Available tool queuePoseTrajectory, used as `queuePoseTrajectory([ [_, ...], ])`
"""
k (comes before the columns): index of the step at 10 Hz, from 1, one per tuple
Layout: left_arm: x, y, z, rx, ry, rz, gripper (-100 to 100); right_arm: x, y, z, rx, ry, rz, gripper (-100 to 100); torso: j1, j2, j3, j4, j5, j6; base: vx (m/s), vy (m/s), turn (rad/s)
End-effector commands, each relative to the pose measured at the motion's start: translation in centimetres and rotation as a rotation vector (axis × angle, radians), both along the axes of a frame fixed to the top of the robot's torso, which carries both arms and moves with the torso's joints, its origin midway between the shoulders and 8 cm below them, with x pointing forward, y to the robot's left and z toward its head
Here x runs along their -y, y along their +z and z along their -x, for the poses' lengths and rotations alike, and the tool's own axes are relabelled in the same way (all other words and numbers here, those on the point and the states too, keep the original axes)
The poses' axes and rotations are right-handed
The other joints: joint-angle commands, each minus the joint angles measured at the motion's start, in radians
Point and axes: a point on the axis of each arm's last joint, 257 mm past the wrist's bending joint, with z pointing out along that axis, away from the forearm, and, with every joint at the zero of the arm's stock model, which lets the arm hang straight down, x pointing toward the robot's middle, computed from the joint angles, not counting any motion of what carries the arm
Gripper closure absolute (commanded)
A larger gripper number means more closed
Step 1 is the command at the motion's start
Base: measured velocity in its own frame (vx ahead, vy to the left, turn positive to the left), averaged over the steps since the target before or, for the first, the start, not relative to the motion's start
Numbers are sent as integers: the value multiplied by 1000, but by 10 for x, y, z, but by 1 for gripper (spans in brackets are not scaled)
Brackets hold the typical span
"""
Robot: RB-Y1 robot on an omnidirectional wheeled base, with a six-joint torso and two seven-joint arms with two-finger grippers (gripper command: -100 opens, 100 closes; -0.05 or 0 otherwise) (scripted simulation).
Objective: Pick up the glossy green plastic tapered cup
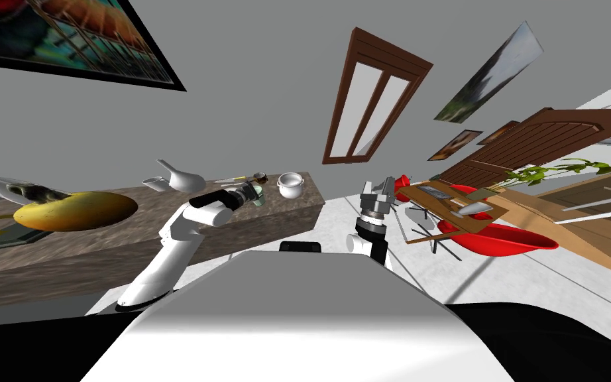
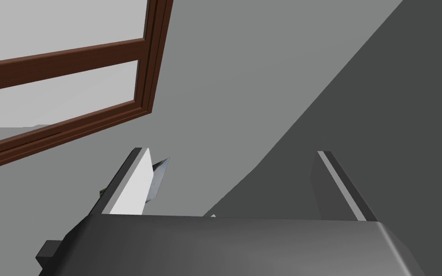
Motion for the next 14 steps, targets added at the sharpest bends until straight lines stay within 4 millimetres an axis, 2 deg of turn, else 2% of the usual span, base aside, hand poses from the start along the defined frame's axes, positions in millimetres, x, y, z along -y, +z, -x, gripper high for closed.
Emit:
queuePoseTrajectory([
  [1, -4, -7, 3, -46, 11, 5, -100, 0, 0, 0, 0, 0, 0, 0, 0, 0, 0, 0, 0, 0, 7, 1, -47],
  [7, -19, -22, 13, -178, 49, 22, -100, 0, 0, 0, 0, 0, 0, 0, 0, 0, 0, 0, 0, 0, 6, 1, -39],
  [8, -23, -20, 14, -201, 62, 36, -100, 0, 0, 0, 0, 0, 0, 0, 0, 0, 0, 0, 0, 0, 12, 2, -78],
  [14, -39, -36, 31, -343, 115, 40, -100, 0, 0, 0, 0, 0, 0, 0, 0, 0, 0, 0, 0, 0, 7, 2, -47],
])
